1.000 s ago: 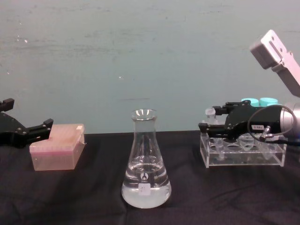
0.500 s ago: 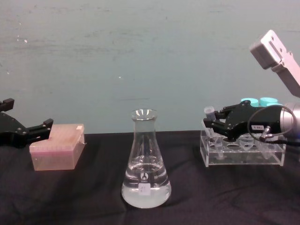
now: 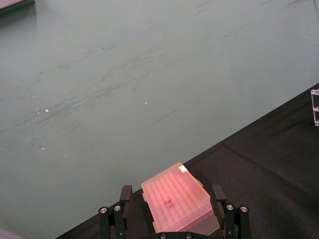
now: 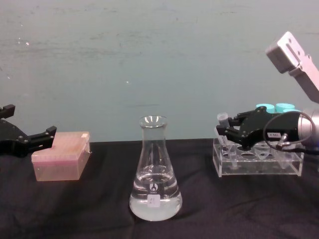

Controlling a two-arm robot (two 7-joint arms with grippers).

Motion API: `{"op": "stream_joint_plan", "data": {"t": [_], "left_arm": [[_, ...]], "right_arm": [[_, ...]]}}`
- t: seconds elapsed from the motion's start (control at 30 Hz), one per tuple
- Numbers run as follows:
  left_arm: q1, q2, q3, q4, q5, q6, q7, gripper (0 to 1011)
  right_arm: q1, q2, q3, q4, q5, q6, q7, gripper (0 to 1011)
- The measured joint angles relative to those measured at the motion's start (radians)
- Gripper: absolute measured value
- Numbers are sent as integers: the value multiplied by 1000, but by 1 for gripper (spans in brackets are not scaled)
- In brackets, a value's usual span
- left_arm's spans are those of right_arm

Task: Pour the liquid from the test tube into the beaker using one hand.

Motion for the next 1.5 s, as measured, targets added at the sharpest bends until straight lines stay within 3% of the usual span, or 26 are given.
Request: {"op": "stream_joint_plan", "data": {"t": [0.4,0.8,1.0,1.2,1.5], "left_arm": [[0,0,0,0,0,0,0,1000],[0,0,0,0,0,0,0,1000],[0,0,0,0,0,0,0,1000],[0,0,0,0,0,0,0,1000],[0,0,0,0,0,0,0,1000]], "right_arm": [[-39,31,21,-133,35,37,22,211],[-48,49,37,-218,65,54,14,211],[-57,61,33,-271,28,20,-49,211],[-72,72,16,-325,-47,-30,-112,211],[-93,80,-1,-391,-105,-55,-135,211]]}}
